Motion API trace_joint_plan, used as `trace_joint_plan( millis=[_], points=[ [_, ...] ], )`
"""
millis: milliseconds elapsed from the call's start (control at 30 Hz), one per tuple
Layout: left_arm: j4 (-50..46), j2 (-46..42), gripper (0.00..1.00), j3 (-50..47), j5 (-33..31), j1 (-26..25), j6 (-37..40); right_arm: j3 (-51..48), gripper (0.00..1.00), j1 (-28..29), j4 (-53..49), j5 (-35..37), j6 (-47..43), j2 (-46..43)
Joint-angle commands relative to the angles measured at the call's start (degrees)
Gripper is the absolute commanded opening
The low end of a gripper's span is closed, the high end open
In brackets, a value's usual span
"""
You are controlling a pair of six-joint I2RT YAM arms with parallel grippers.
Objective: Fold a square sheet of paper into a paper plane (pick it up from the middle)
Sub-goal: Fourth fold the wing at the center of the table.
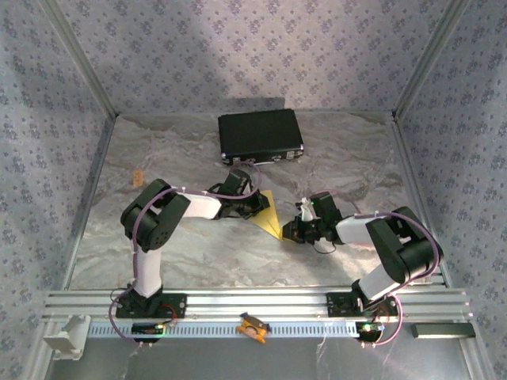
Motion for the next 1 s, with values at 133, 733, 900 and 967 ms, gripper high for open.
trace_joint_plan(
  millis=[133, 733, 900, 967],
  points=[
    [-1.7, 1.8, 0.13, -1.1, -0.6, -0.3, 0.5, -2.8, 0.12, 0.8, -10.3, 2.3, 0.6, 0.6],
    [-1.7, 1.9, 0.13, -1.1, -0.5, -0.2, 0.3, -2.8, 0.13, 1.6, -14.7, 5.0, 0.3, -1.8],
    [-1.6, 1.9, 0.13, -1.2, -0.6, -0.3, 0.2, -3.3, 0.14, 1.6, -16.0, 5.4, 0.6, -3.6],
    [-1.6, 1.9, 0.13, -1.2, -0.6, -0.3, 0.2, -3.4, 0.11, 1.7, -16.0, 5.5, 0.5, -3.5]
  ],
)
